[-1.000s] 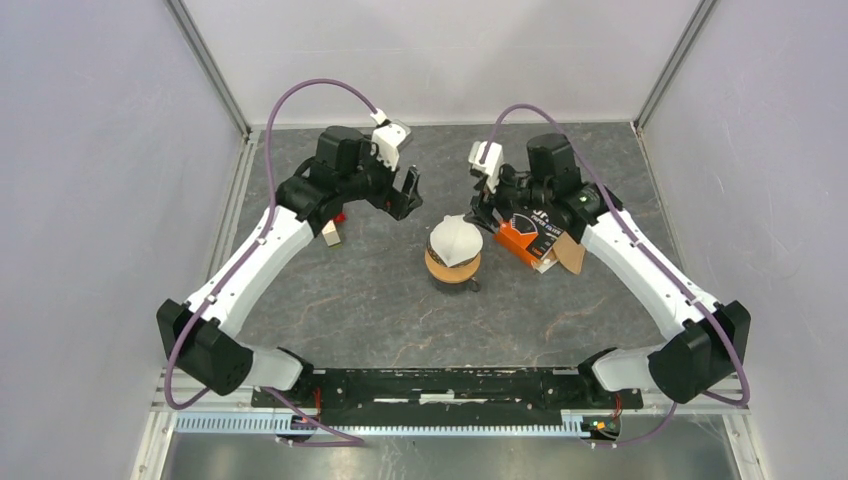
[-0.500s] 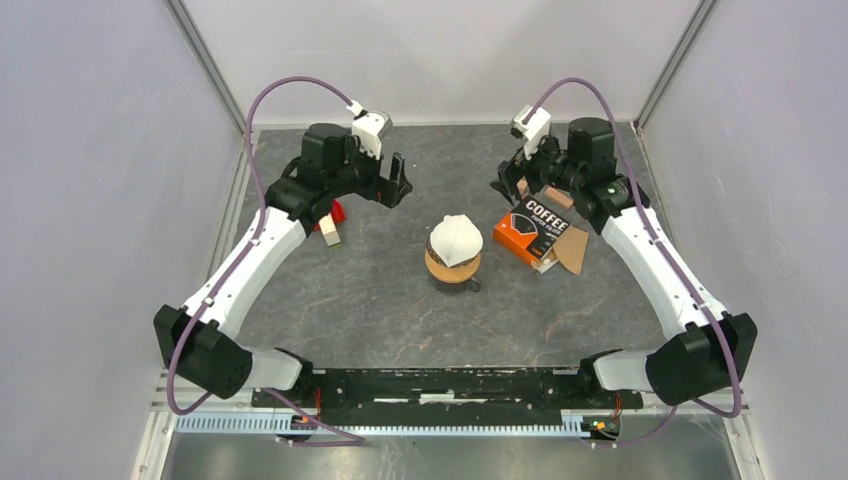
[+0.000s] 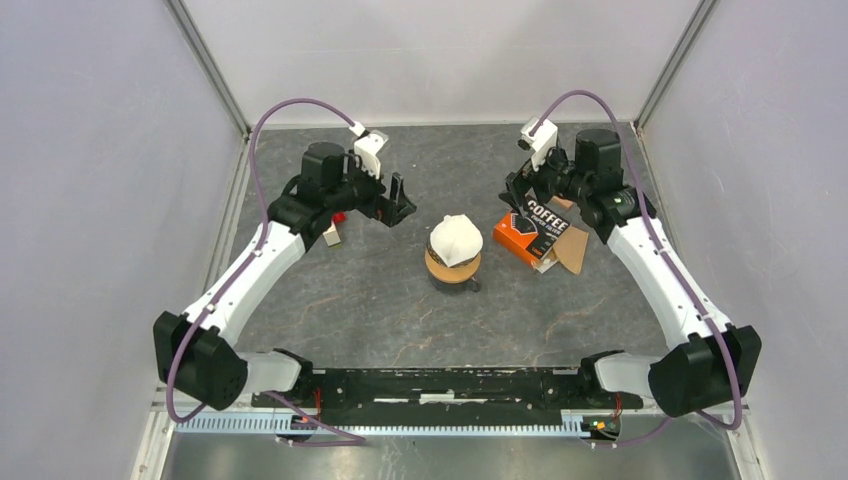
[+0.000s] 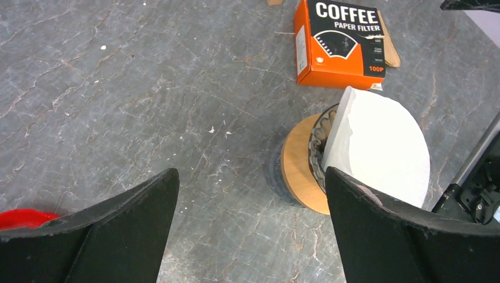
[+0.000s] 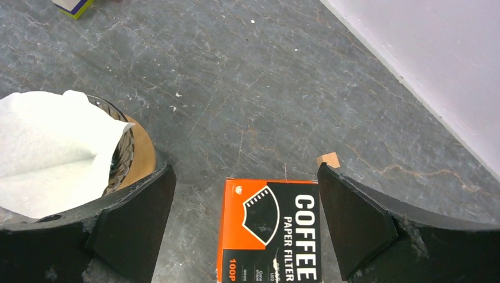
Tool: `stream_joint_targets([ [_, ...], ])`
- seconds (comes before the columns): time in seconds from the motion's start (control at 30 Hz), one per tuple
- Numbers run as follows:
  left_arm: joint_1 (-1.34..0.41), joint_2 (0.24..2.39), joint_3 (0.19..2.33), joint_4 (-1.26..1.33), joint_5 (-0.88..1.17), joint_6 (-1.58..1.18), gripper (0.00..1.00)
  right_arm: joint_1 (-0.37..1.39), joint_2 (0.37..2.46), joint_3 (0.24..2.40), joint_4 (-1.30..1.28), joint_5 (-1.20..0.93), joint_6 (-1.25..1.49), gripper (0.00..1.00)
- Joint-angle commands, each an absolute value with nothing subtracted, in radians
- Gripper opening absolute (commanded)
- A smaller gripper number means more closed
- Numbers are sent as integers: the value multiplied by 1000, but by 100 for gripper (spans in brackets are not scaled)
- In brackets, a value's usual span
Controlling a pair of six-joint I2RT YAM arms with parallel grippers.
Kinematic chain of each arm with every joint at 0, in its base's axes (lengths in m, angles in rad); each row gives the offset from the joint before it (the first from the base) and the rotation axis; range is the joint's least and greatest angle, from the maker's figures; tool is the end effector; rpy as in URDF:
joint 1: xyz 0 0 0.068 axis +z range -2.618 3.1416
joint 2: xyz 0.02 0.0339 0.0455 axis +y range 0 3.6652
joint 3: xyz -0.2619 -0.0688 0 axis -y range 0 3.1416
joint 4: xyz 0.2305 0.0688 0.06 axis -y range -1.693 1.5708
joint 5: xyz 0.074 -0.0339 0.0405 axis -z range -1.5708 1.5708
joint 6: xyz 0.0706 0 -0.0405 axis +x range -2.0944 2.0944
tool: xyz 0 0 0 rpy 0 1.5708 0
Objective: Place the coffee filter in the dripper
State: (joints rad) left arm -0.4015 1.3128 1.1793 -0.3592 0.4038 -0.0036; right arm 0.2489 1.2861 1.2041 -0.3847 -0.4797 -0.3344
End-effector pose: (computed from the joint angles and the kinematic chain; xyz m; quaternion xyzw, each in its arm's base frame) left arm 0.2764 -0.1475 0.3298 0.2671 0.8038 -0.2697 0.4580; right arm 0.2857 0.1062 0.3443 -0.3571 0.7563 0.1803 0.5176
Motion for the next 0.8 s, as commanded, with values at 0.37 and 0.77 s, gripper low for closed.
stream_joint_targets([
  [0.37,-446,1280,1160,-282,426,-2,100,198,1224,1196,-374,-457,-385,98],
  [0.77,-587,1387,1208,-328,281,111,100,194,1215,1145,-362,-476,-387,98],
])
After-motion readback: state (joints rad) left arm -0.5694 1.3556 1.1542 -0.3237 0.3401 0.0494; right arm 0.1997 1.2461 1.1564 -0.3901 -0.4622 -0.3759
